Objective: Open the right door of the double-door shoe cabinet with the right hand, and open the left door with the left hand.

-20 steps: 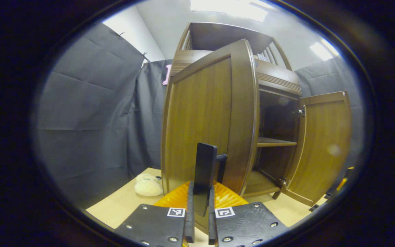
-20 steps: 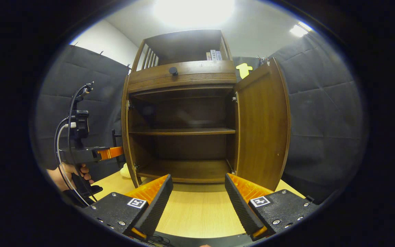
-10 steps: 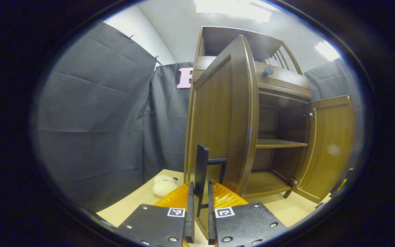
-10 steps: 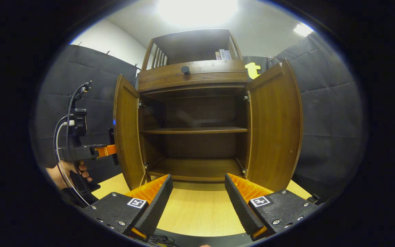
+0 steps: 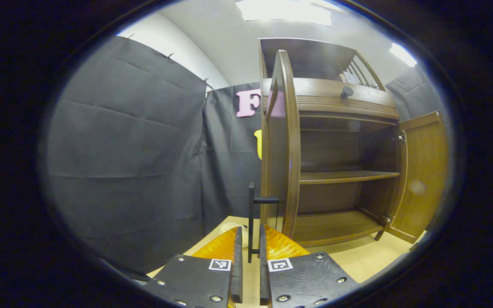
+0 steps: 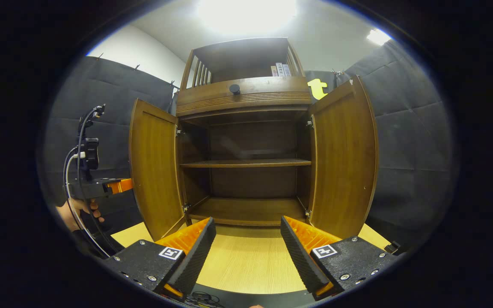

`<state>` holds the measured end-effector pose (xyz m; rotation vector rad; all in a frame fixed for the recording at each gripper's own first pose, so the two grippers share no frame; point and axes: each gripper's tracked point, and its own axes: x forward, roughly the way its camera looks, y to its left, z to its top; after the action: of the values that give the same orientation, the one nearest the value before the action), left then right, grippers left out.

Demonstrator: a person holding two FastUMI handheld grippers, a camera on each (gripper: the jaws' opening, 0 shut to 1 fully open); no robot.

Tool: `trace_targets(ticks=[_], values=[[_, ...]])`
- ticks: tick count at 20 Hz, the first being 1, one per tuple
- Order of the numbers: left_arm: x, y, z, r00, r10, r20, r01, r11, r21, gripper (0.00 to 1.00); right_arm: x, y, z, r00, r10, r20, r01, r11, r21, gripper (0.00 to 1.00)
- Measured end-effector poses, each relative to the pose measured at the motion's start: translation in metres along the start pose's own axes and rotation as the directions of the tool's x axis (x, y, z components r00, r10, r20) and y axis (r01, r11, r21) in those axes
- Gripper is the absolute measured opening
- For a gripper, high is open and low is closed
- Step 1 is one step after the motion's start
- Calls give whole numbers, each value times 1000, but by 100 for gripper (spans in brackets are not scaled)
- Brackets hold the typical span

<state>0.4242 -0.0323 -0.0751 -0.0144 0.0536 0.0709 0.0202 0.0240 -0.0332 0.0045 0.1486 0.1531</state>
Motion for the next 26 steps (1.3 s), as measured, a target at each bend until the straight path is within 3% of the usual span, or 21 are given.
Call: trace_targets(ticks=[3, 6, 8, 9, 10, 11, 14, 19, 26], values=[[-6, 0, 9, 998, 58, 17, -58, 998, 17, 11, -5, -2, -1, 1000, -4, 0, 4, 1000, 1, 94], [-16, -10, 21, 998, 43, 34, -43, 999, 9, 10, -11, -4, 0, 1000, -8, 6, 8, 1000, -1, 94], [-25, -7, 22, 999, 20, 33, -20, 1000, 11, 22, -18, -5, 2, 1000, -11, 9, 11, 1000, 6, 94], [-31, -8, 22, 999, 1, 33, -2, 1000, 2, 10, -20, -4, 4, 1000, -14, 15, 14, 1000, 11, 94], [-45, -8, 21, 999, -18, 36, 18, 1000, -4, 16, -23, -5, 7, 1000, -20, 20, 19, 1000, 12, 94], [-57, -14, 21, 999, -33, 39, 33, 999, -2, 10, -27, -7, 9, 999, -24, 25, 24, 1000, 9, 94], [-85, -32, 30, 996, -77, 54, 77, 997, -3, 22, -34, -10, 14, 999, -37, 38, 37, 999, -1, 94], [-119, -59, 46, 989, -122, 83, 123, 992, -7, 22, -44, -16, 19, 997, -59, 47, 58, 998, 13, 94], [-143, -83, 34, 985, -165, 54, 166, 986, -26, 22, -55, -23, 24, 995, -77, 68, 75, 997, 22, 94]])
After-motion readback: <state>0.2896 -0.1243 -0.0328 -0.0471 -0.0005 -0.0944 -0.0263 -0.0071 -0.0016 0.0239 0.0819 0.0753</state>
